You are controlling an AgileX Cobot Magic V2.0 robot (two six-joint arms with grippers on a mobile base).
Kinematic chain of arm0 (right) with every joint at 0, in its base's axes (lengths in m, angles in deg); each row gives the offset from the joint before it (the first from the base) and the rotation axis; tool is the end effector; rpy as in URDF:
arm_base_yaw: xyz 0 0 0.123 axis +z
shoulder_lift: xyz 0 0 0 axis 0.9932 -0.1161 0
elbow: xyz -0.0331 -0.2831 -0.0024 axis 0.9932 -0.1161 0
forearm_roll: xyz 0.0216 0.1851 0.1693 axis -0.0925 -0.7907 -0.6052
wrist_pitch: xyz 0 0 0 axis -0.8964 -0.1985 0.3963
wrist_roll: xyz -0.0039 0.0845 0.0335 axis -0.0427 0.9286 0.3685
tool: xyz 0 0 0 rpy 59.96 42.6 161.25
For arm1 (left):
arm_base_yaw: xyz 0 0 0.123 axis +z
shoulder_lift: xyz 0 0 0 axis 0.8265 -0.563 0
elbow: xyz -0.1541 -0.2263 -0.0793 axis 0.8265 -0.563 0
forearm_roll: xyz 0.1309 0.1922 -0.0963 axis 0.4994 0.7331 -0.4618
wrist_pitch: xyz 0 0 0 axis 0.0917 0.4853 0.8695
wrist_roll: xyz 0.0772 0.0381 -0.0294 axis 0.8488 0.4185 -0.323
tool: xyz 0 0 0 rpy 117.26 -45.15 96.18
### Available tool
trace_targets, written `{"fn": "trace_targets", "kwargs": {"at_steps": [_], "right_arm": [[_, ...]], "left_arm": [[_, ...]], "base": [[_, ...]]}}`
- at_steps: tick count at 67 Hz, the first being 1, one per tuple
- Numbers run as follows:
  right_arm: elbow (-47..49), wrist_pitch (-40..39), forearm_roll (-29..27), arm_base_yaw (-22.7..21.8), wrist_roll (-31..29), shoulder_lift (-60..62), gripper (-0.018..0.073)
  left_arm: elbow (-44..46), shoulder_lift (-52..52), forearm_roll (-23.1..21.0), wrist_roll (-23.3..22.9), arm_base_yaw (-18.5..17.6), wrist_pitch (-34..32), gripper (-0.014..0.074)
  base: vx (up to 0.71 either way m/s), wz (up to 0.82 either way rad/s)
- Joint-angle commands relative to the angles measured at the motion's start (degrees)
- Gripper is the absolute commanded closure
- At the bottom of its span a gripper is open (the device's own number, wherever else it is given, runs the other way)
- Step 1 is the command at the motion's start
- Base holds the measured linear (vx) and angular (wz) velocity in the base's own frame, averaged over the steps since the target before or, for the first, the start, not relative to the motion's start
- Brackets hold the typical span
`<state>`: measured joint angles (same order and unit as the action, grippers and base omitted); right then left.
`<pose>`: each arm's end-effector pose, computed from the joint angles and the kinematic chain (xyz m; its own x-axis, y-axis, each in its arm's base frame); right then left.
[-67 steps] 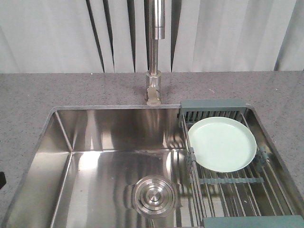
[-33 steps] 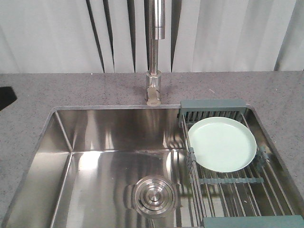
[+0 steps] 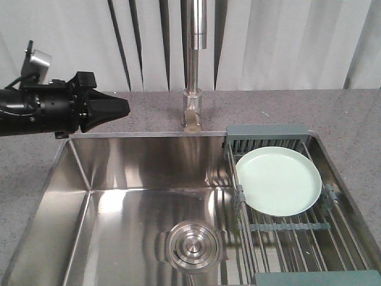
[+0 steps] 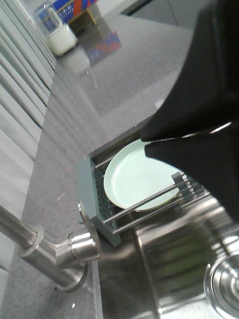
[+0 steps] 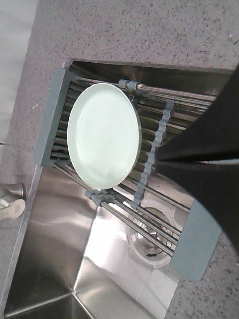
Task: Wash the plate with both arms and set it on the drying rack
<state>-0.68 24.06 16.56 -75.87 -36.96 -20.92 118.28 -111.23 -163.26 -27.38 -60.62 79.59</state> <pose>0.0476 0.0203 0.2730 -0.3762 -0.2036 -0.9039 -0.3275 0.9418 -0.0758 0.3117 -0.0975 0.3138 -0.8095 -0.3127 -0.4970 0.3183 0.4776 -0.8189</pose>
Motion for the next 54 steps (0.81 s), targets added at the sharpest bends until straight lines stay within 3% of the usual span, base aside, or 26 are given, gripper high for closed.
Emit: {"fn": "trace_targets", "kwargs": {"at_steps": [1,17,23,37,54], "right_arm": [[1.5,-3.8,-0.7,-0.2,-0.7,-0.6,0.0564],[1.5,-3.8,-0.7,-0.2,-0.7,-0.6,0.0564],[1.5,-3.8,-0.7,-0.2,-0.7,-0.6,0.0564],[1.5,-3.8,-0.7,-0.2,-0.7,-0.6,0.0564],[1.5,-3.8,-0.7,-0.2,-0.7,-0.6,0.0564]], "left_arm": [[2.2,-2.0,-7.0,1.2,-1.9,4.1,0.0603],[6.0,-10.4,-8.2,2.5,-10.1,2.9,0.0603],[8.2,-13.0,-11.1,2.5,-12.1,0.8,0.0603],[14.3,-20.8,-18.4,2.5,-14.2,0.3,0.0603],[24.6,-30.1,-18.4,-0.5,-14.9,0.2,0.0603]], "base": [[0.0,0.0],[0.0,0.0],[0.0,0.0],[0.0,0.0],[0.0,0.0]]}}
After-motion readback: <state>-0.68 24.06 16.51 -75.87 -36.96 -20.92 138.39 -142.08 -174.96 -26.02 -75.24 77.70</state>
